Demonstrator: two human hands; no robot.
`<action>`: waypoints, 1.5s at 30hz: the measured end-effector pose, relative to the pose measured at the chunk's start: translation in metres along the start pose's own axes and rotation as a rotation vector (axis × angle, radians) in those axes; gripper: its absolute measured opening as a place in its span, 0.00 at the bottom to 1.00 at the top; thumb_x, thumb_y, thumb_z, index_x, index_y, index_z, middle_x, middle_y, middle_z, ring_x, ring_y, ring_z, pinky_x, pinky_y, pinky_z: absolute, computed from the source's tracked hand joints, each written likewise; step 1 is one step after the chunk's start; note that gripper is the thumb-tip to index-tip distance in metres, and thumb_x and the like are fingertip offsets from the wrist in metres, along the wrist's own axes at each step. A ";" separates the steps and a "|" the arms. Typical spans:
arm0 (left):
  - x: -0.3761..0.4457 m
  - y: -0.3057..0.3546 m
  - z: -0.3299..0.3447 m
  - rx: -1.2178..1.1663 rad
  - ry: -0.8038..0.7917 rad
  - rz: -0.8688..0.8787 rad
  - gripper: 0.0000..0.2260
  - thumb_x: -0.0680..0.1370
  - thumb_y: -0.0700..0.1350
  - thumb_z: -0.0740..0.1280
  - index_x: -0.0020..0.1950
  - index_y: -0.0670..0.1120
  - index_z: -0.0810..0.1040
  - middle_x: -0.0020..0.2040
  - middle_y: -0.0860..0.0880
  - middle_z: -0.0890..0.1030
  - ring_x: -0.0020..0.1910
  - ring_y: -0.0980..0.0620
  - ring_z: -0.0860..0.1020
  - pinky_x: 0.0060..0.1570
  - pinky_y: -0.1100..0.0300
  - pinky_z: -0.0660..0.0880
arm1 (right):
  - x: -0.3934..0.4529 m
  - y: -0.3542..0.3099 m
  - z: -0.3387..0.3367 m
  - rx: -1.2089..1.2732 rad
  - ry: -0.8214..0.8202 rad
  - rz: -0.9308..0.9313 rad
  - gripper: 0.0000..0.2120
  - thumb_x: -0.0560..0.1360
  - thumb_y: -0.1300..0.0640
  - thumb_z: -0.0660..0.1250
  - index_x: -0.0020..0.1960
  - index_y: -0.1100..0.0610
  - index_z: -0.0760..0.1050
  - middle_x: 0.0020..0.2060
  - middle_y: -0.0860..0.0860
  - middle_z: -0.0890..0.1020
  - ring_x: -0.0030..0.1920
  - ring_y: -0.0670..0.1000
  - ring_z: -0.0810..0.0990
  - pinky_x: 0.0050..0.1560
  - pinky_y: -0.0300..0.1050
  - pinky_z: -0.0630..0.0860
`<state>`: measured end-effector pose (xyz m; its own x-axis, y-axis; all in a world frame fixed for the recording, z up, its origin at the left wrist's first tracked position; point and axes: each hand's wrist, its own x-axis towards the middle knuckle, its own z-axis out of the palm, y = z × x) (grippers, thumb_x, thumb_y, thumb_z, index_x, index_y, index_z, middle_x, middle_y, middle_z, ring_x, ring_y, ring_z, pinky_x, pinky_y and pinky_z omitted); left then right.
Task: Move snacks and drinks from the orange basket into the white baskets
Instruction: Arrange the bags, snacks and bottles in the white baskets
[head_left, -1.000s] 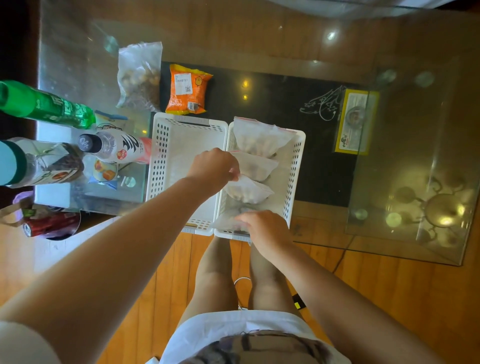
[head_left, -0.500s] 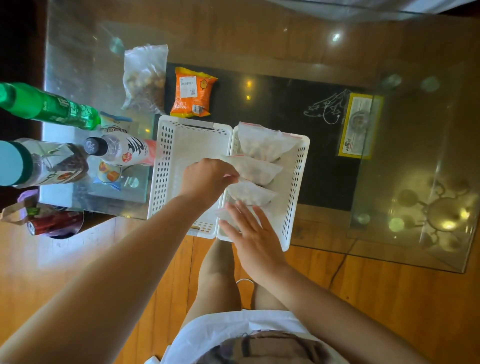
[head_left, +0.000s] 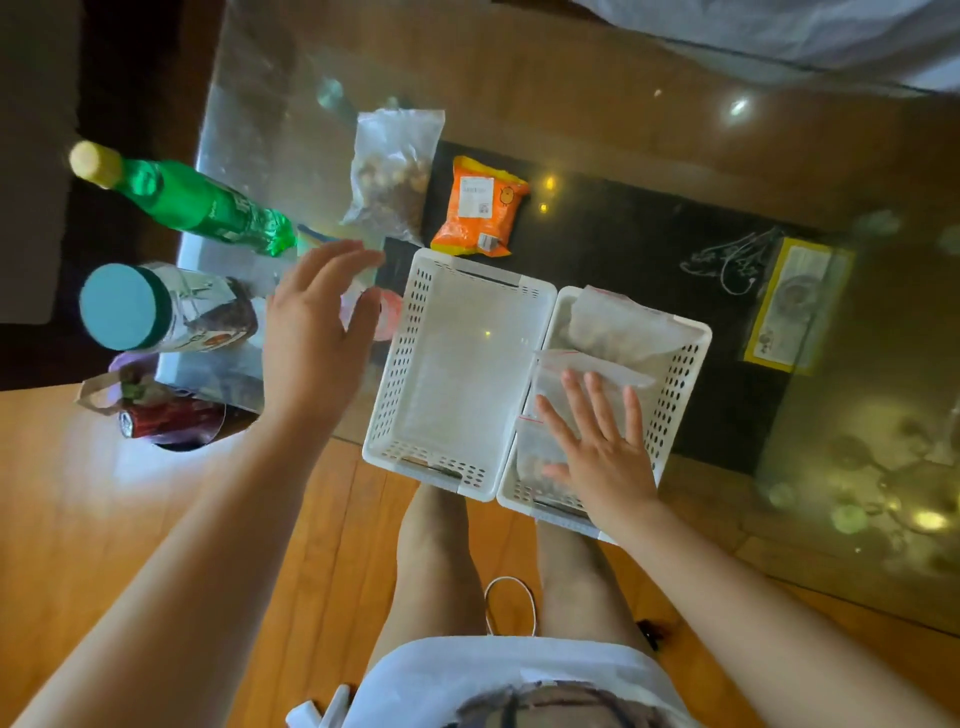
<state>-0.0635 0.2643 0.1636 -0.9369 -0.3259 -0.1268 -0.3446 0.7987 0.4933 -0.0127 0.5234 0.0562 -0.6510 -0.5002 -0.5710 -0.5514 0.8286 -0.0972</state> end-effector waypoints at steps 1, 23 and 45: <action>0.006 -0.009 -0.005 -0.013 0.021 -0.029 0.14 0.76 0.40 0.63 0.61 0.45 0.78 0.63 0.46 0.77 0.60 0.46 0.75 0.59 0.48 0.73 | 0.001 -0.003 -0.005 0.010 -0.024 -0.005 0.37 0.76 0.36 0.51 0.71 0.43 0.28 0.74 0.56 0.35 0.72 0.60 0.31 0.66 0.63 0.28; 0.064 -0.077 0.013 -0.094 -0.348 -0.106 0.10 0.73 0.48 0.60 0.39 0.50 0.80 0.42 0.54 0.82 0.45 0.51 0.78 0.43 0.61 0.67 | 0.362 -0.066 -0.187 0.652 0.119 0.332 0.27 0.75 0.58 0.62 0.72 0.56 0.60 0.73 0.56 0.60 0.73 0.57 0.58 0.70 0.51 0.61; 0.069 -0.075 0.013 -0.046 -0.403 -0.089 0.15 0.74 0.49 0.55 0.44 0.47 0.82 0.49 0.51 0.82 0.49 0.49 0.77 0.46 0.59 0.70 | 0.257 -0.074 -0.208 1.106 0.217 0.193 0.05 0.72 0.58 0.68 0.43 0.60 0.79 0.31 0.48 0.74 0.34 0.47 0.70 0.32 0.37 0.65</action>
<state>-0.1026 0.1880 0.1069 -0.8552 -0.1611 -0.4927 -0.4305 0.7503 0.5018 -0.2481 0.2812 0.0860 -0.8108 -0.2839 -0.5119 0.2591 0.6102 -0.7487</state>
